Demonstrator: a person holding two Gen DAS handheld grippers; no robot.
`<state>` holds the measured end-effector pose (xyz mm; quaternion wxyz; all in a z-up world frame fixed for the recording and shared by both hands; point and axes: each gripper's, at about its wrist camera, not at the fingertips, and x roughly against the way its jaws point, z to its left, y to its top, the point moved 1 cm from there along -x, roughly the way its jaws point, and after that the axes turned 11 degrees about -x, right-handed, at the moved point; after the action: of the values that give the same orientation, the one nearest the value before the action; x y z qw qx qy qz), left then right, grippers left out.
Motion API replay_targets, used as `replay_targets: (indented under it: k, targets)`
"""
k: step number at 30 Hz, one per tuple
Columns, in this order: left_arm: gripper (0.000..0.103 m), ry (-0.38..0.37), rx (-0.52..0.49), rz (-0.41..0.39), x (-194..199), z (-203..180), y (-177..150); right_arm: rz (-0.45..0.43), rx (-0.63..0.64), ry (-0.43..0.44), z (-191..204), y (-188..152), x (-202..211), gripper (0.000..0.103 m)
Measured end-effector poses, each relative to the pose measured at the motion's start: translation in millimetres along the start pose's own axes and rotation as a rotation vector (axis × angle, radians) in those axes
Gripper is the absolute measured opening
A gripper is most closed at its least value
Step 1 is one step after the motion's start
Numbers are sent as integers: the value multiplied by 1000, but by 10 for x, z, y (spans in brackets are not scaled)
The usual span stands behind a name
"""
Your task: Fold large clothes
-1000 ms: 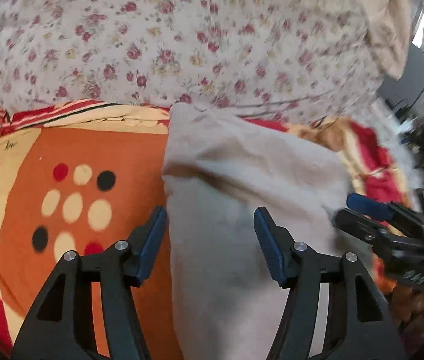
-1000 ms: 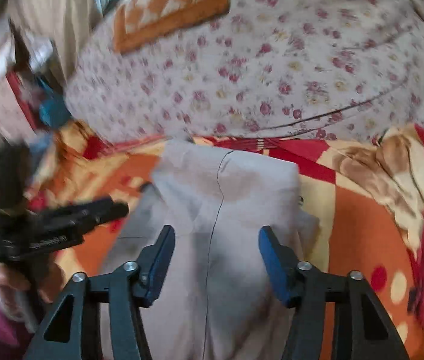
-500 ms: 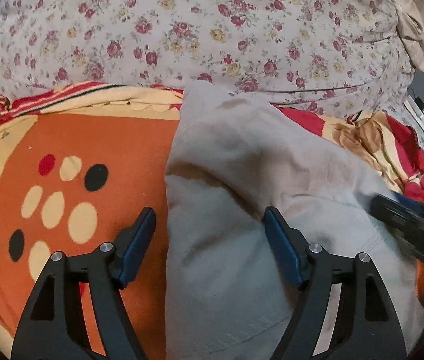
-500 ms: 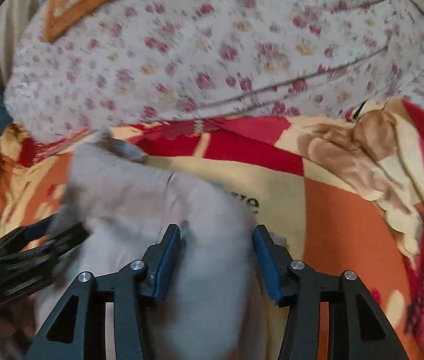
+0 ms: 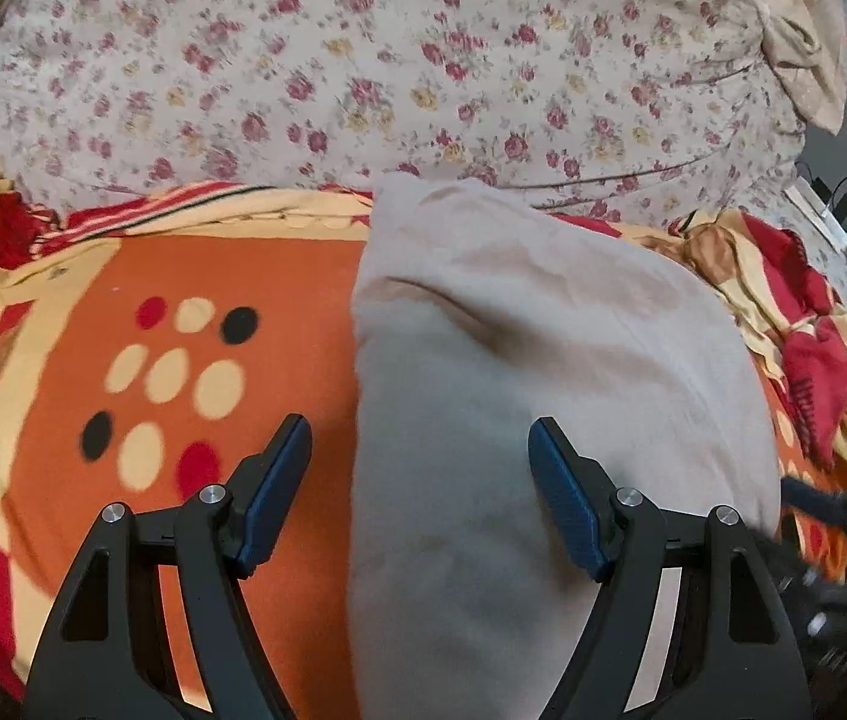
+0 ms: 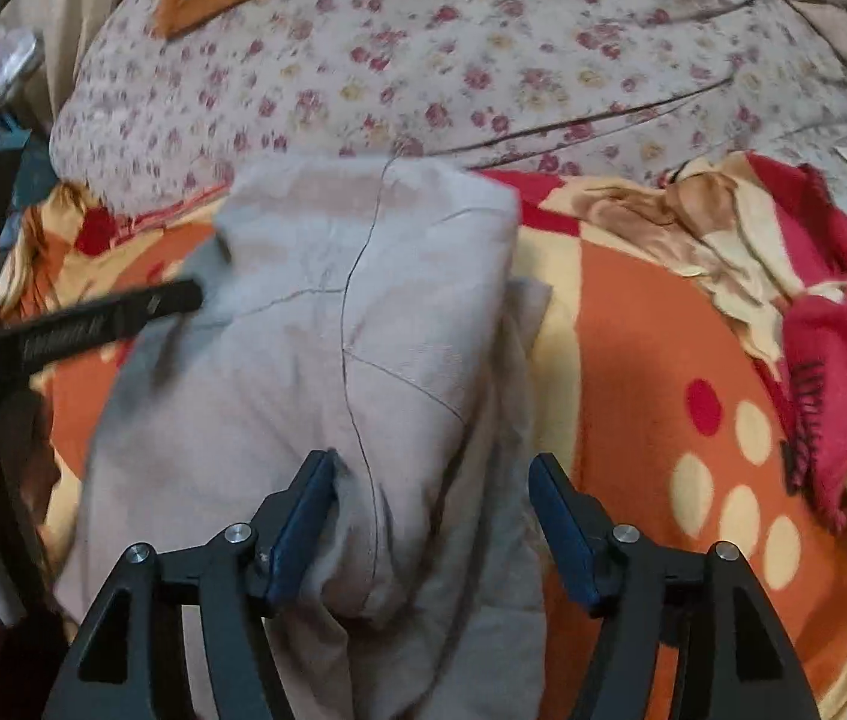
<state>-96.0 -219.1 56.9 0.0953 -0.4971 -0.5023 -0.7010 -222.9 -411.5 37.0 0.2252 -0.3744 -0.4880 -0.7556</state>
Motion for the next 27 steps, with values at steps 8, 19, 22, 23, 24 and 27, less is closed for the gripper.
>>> replay_targets:
  k: [8,19,22,23,24,27]
  targets:
    - [75,36,-24,-23,344,-41,-280,-45,-50,50,13,-62,264,64]
    - [75,79,-47,-66,618,-136,-519,-89,-49,28,124,-210,423,73]
    - [75,80,-29,-69,645,-125,-582,-122,-35,19,186,-244,471,79]
    - [75,81,-20,-69,656,-116,-601,-132,-24,13,218,-254,487,80]
    - [75,77,-15,-67,662,-113,-612,-139,-16,9,241,-259,495,81]
    - [75,78,-11,-69,688,-114,-626,-160,16,-9,307,-268,521,82]
